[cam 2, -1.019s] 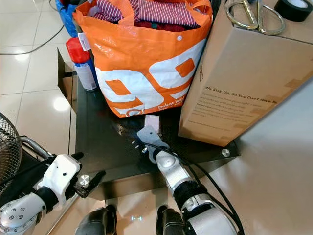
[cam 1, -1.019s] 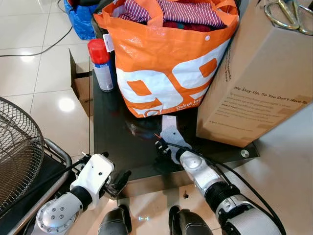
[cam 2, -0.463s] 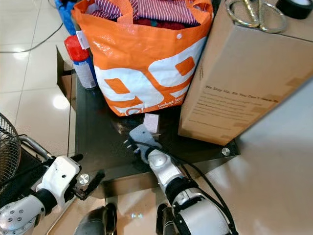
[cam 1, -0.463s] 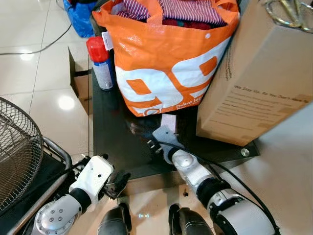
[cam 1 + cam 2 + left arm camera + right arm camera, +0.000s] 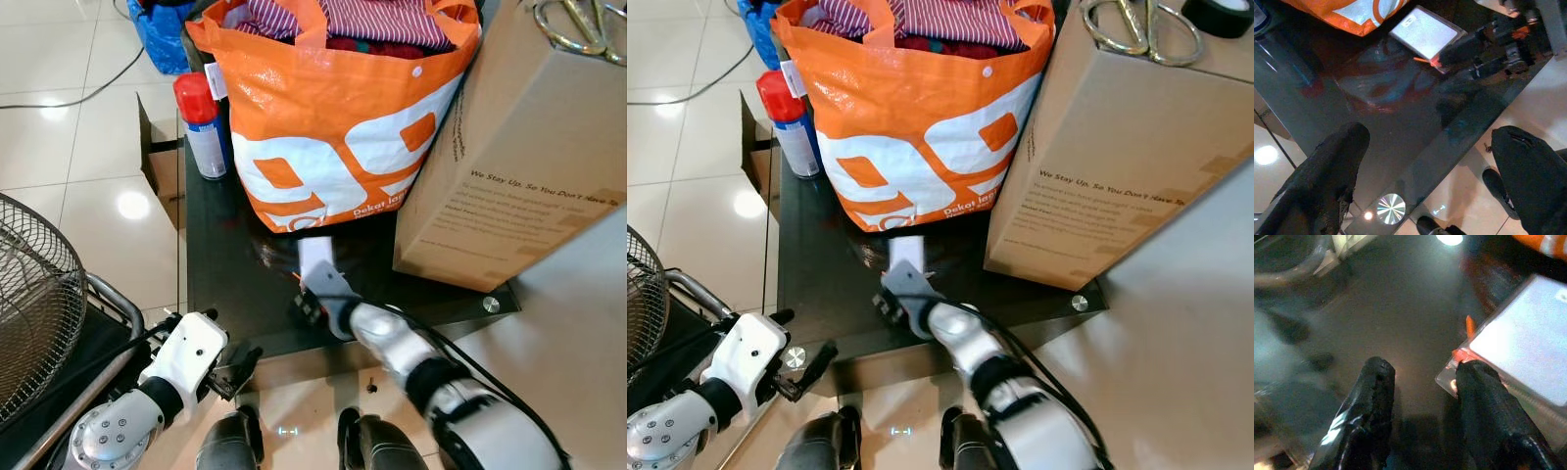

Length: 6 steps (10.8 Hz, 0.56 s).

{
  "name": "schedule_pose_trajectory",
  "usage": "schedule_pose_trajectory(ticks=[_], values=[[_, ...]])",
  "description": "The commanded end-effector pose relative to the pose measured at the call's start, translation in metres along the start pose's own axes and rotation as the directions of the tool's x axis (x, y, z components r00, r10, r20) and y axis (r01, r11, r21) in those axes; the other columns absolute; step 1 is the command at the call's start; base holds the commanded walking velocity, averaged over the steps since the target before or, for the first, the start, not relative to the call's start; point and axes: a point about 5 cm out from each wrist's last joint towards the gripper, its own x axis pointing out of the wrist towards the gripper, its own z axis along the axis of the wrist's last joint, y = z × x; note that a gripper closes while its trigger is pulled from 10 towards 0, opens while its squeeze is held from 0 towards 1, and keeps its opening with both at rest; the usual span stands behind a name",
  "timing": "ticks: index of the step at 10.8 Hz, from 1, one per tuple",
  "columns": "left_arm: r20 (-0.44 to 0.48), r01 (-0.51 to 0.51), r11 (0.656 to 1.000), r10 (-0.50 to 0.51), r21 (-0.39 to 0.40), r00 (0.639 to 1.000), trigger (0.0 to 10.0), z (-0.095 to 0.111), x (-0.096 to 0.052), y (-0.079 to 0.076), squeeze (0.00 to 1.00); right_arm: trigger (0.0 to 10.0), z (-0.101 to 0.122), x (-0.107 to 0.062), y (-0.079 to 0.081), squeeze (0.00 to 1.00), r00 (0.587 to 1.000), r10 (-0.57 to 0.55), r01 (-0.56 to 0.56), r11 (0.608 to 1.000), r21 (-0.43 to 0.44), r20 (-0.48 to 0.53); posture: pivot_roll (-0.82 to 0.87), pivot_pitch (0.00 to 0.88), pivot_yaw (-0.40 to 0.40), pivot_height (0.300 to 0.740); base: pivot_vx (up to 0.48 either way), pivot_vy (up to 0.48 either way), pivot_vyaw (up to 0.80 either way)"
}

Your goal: Hang keys on a hook

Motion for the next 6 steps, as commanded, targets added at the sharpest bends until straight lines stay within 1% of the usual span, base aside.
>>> schedule_pose_trajectory(ticks=[1,2,3,4,5,6], values=[[0.001,0.022,1.0,-0.022,-0.002,1.0,10.0,0.001,-0.002,-0.005,0.69,7.1,-0.006,-0.006,0.005,0.0,0.994,0.104,-0.103,0.994,-0.031,0.021,0.1,0.244,-0.066,0.74,0.0,0.0,0.0],[0.004,0.023,1.0,-0.023,-0.001,1.0,10.0,0.001,-0.001,-0.005,0.69,6.0,-0.011,-0.015,0.002,0.0,0.988,0.151,-0.149,0.985,-0.083,0.022,0.1,0.243,-0.066,0.74,0.0,0.0,0.0],[0.006,0.025,1.0,-0.025,0.0,1.0,10.0,0.002,0.0,-0.004,0.69,4.5,-0.016,-0.022,-0.003,0.0,0.985,0.171,-0.169,0.977,-0.127,0.007,0.1,0.234,-0.064,0.74,0.0,0.0,0.0],[0.009,0.025,1.0,-0.025,0.002,1.0,10.0,0.002,0.001,-0.004,0.69,4.2,-0.017,-0.026,-0.007,0.0,0.987,0.159,-0.156,0.977,-0.148,0.005,0.1,0.231,-0.064,0.74,0.0,0.0,0.0],[0.011,0.024,1.0,-0.024,0.005,1.0,10.0,0.002,0.002,-0.003,0.69,8.2,-0.01,-0.031,-0.012,0.0,0.987,0.147,-0.138,0.98,-0.146,0.056,0.1,0.225,-0.063,0.74,0.0,0.0,0.0],[0.012,0.024,1.0,-0.024,0.005,1.0,10.0,0.002,0.003,-0.002,0.69,10.0,-0.004,-0.032,-0.01,0.0,0.982,0.168,-0.154,0.977,-0.15,0.09,0.1,0.224,-0.064,0.74,0.0,0.0,0.0]])
